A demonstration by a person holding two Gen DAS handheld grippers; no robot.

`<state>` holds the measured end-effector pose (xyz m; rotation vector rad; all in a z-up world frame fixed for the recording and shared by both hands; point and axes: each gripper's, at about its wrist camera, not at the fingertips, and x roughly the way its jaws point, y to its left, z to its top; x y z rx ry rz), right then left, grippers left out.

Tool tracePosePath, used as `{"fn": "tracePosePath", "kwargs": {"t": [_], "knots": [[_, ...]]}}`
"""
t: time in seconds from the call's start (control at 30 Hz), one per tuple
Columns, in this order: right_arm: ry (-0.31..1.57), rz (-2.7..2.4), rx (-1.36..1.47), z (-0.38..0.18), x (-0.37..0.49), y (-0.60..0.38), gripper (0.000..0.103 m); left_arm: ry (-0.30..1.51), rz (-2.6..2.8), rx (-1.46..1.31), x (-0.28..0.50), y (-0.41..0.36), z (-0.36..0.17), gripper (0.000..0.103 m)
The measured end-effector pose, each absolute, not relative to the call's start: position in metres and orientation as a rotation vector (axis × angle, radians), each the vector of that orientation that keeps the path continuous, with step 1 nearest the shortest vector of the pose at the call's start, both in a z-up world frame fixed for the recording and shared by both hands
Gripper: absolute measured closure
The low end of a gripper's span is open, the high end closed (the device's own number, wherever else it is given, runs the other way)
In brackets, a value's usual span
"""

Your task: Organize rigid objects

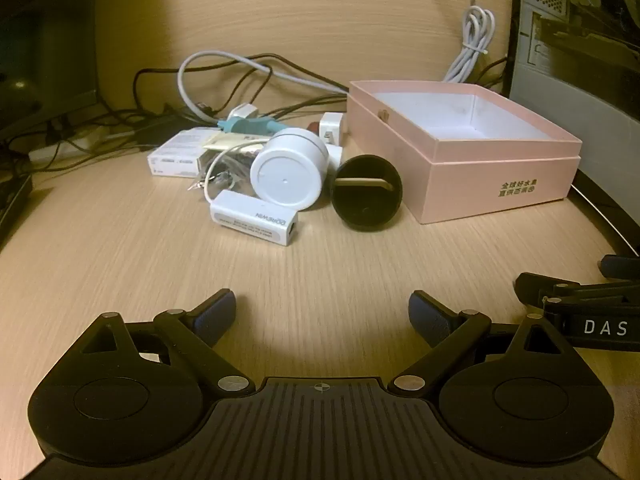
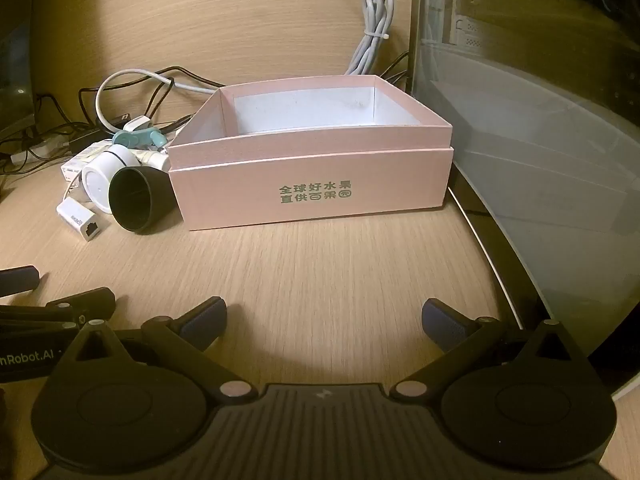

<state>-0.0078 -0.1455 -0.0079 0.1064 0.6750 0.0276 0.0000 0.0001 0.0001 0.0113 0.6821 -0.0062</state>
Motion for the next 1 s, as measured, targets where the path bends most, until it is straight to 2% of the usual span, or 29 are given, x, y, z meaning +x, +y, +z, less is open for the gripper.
{"fn": "tracePosePath", "kwargs": {"t": [1.0], "knots": [[0.675,0.027,0.097,-0.0087,-0.0076,-0.1466,0.0,0.681,-0.004,0.014,0.0001,-0.0001,0.0,0.006]]}}
